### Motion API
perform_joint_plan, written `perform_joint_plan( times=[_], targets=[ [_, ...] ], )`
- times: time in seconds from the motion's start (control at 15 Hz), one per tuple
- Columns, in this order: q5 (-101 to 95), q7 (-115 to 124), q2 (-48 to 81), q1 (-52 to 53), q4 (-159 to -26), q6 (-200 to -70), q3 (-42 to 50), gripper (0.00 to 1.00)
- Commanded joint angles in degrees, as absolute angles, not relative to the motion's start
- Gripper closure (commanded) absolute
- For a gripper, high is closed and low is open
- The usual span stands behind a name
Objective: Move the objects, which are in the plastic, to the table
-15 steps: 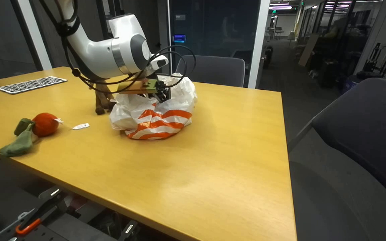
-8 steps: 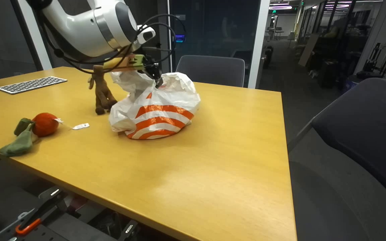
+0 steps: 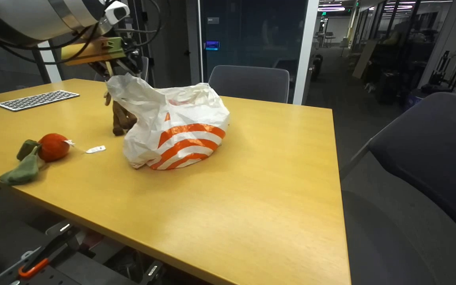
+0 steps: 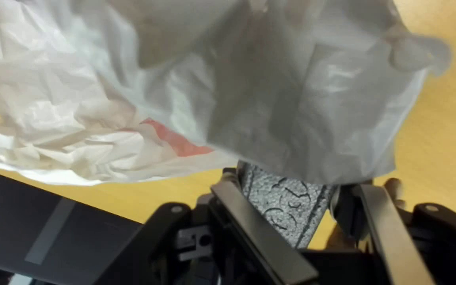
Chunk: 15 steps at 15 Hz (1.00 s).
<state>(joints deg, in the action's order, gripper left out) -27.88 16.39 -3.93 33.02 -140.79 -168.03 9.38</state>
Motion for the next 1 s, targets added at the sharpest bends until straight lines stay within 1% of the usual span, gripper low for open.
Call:
perform_joint_plan(
  times=[0.0,0.13,0.2,0.33,0.4,0.47,0.53,0.6,0.93],
  targets=[
    [-20.45,4.79,-9.58,27.79,-146.04,-171.50,-1.29,0.67],
    [-17.27,-1.38,-9.34,26.31,-146.87,-174.76,-5.10,0.67],
    [-17.50,-3.33,-9.42,32.09,-147.24,-176.33,-0.16,0.67],
    [-16.28,-8.11,-7.20,33.19,-147.25,-179.67,0.49,0.67],
    [-16.77,-8.76,-5.98,25.71,-146.38,-180.69,-5.15,0.67],
    [-17.83,-9.33,-5.51,23.92,-145.75,-180.90,-5.44,0.67],
    [-23.47,-6.00,-4.99,24.06,-144.30,-180.80,-2.74,0.67],
    [-23.93,-7.42,-4.69,23.49,-143.57,-180.90,-2.95,0.67],
    [-16.92,-13.83,0.29,31.74,-144.45,-192.91,-1.35,0.67]
  ],
)
